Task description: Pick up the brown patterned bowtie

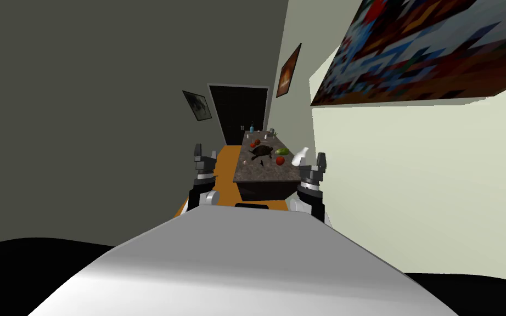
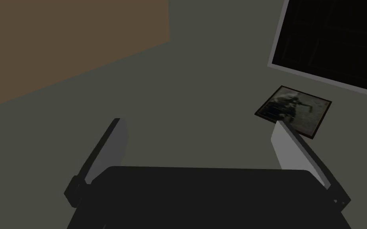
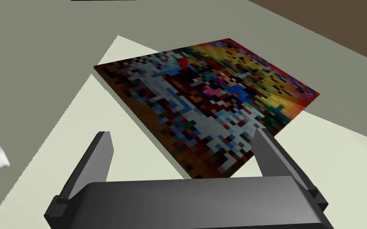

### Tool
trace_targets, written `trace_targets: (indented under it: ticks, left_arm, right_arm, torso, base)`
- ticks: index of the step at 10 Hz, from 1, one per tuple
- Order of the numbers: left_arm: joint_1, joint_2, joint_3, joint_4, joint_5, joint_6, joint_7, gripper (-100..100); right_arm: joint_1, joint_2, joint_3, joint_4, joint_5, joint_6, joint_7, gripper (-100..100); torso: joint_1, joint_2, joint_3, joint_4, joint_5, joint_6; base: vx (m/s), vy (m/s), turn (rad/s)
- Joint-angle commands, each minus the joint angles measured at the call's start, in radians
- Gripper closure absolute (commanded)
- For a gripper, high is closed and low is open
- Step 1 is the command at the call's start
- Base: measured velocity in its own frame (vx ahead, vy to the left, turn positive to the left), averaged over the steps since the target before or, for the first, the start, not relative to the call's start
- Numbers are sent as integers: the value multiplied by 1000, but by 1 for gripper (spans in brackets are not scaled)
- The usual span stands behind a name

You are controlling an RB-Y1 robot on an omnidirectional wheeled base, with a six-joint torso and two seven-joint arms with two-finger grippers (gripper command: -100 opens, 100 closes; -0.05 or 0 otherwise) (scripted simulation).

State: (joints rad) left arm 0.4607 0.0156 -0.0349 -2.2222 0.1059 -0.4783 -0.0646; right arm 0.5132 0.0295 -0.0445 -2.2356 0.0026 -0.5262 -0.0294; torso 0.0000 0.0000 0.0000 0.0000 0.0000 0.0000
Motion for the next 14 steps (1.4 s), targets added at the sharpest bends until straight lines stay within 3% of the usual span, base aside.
trace_targets:
  ticks: [1, 5, 9, 10, 14]
  left_arm:
    - [0, 0, 0, 0, 0, 0, 0, 0]
    - [0, 0, 0, 0, 0, 0, 0, 0]
    - [0, 0, 0, 0, 0, 0, 0, 0]
    - [0, 0, 0, 0, 0, 0, 0, 0]
    - [0, 0, 0, 0, 0, 0, 0, 0]
  right_arm:
    - [2, -39, 5, 6, 11, 0, 10, -100]
    - [5, -160, 26, 44, 66, 0, 64, -100]
    - [-3, -284, 51, 122, 145, 6, 138, -100]
    - [-3, -298, 51, 122, 145, 6, 138, -100]
    - [-17, -414, 75, 204, 206, 17, 190, -100]
  torso:
    - [0, 0, 0, 0, 0, 0]
    - [6, 3, 2, 1, 1, 0]
    - [10, 4, 2, 1, 2, 0]
    - [12, 4, 2, 1, 2, 0]
    - [10, 1, 1, 0, 3, 0]
  base:
    - [-11, 21, -78]
    - [-41, 87, -120]
    - [-65, 156, -168]
    - [-44, 145, -62]
    - [-31, 153, -110]
